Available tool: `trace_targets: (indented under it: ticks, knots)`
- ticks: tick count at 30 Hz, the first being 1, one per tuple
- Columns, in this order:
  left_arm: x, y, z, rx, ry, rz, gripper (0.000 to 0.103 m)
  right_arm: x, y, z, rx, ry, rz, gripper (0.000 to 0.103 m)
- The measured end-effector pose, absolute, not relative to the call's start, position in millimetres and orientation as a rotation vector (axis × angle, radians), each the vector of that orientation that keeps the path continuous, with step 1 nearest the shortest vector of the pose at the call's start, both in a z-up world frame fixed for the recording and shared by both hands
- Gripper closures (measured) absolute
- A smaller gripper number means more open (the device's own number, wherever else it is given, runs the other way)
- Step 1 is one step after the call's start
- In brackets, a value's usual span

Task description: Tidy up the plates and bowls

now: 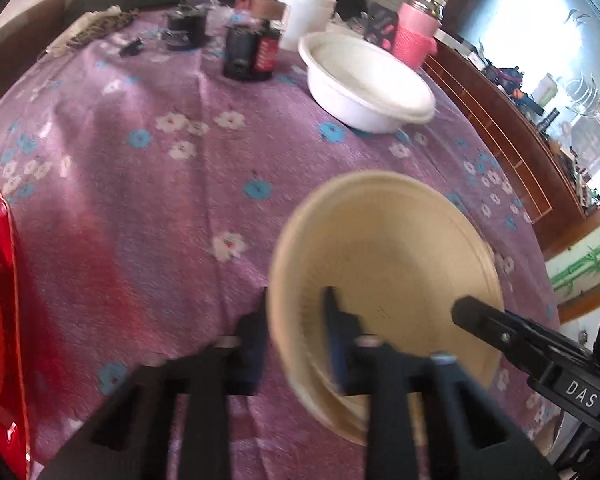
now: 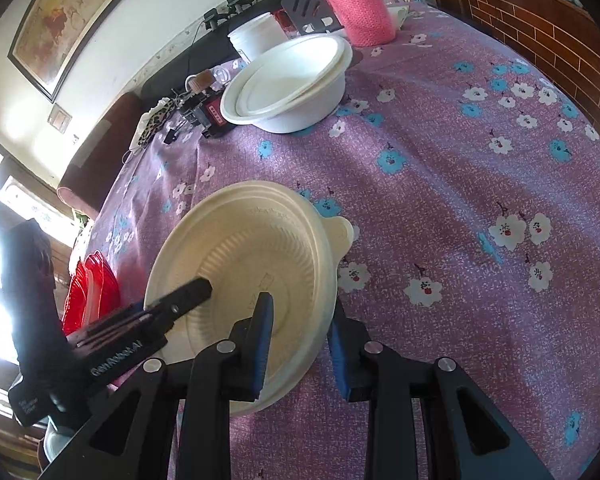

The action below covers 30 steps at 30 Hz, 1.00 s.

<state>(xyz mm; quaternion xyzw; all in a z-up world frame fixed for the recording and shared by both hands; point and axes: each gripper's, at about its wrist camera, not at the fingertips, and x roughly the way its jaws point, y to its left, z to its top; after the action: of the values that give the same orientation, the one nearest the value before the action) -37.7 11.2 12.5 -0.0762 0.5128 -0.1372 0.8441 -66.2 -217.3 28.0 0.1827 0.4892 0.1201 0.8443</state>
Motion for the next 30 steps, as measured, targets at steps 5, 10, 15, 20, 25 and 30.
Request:
trace_targets:
  ticks: [5, 10, 15, 20, 25, 30]
  knots:
    - [-54, 18, 30, -0.181, 1.032, -0.288, 0.086, -77, -212, 48, 0.367, 0.976, 0.265, 0.075]
    - [-77, 39, 63, -0.210, 0.946, -0.271, 0.086, -89, -195, 77, 0.353, 0.916, 0.306, 0.075]
    - [-104, 73, 91, -0.240, 0.853, -0.212, 0.086, -101, -161, 98, 0.318, 0.876, 0.371, 0.075]
    - [-129, 124, 108, -0.275, 0.782, -0.118, 0.086, -107, -107, 113, 0.266, 0.854, 0.453, 0.075]
    - [-144, 180, 122, -0.334, 0.721, -0.014, 0.086, -106, -48, 121, 0.205, 0.851, 0.534, 0.075]
    - [-148, 228, 122, -0.389, 0.692, 0.075, 0.085, -104, 3, 120, 0.144, 0.856, 0.581, 0.075]
